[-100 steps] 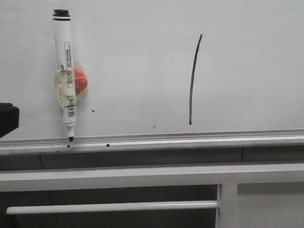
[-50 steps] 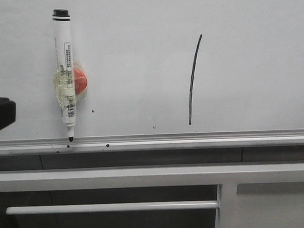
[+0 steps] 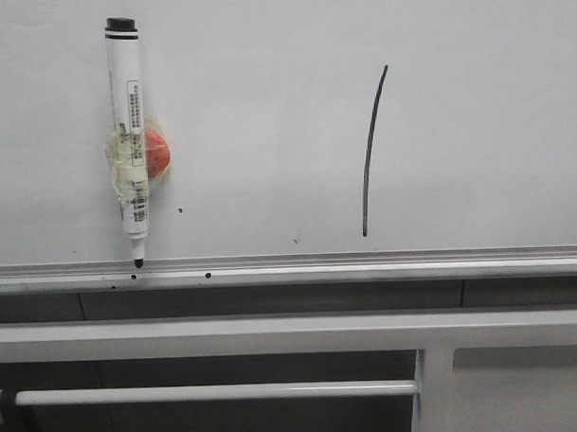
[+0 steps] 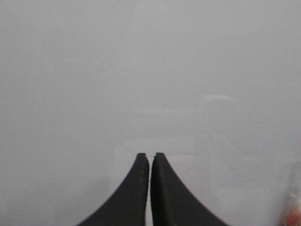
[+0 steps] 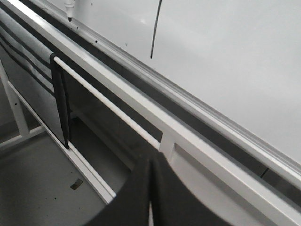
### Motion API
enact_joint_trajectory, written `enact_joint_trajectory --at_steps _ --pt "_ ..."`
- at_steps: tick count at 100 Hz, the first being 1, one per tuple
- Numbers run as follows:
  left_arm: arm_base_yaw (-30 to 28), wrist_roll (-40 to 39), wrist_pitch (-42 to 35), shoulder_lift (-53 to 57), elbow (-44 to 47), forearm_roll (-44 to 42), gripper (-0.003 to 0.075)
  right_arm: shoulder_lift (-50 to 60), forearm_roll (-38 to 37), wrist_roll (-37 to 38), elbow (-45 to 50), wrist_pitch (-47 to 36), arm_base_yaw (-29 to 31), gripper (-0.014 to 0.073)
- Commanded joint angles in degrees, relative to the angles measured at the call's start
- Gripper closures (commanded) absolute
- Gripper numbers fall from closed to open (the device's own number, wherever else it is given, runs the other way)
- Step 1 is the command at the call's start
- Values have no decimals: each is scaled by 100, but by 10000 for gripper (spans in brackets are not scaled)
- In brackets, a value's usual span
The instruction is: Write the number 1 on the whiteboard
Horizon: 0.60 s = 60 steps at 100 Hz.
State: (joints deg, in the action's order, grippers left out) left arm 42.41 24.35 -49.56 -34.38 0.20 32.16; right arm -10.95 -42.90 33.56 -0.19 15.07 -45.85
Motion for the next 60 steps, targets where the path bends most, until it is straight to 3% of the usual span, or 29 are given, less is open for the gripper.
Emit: enact_joint_trajectory --at_steps 1,17,29,40,60 --pt "-559 12 634 751 49 -202 741 -47 -100 15 -145 -301 -11 657" --pt "-1596 12 2348 2205 49 11 741 -47 -100 15 -145 -287 -11 657" --pt "-2375 12 3176 3020 49 10 741 -47 -100 15 -145 -287 -11 657" --pt "-2843 12 3696 3631 49 10 741 -47 -100 15 -145 -287 -11 657" --pt "-3329 12 3972 3596 49 149 741 -47 -100 15 -145 -231 -11 657"
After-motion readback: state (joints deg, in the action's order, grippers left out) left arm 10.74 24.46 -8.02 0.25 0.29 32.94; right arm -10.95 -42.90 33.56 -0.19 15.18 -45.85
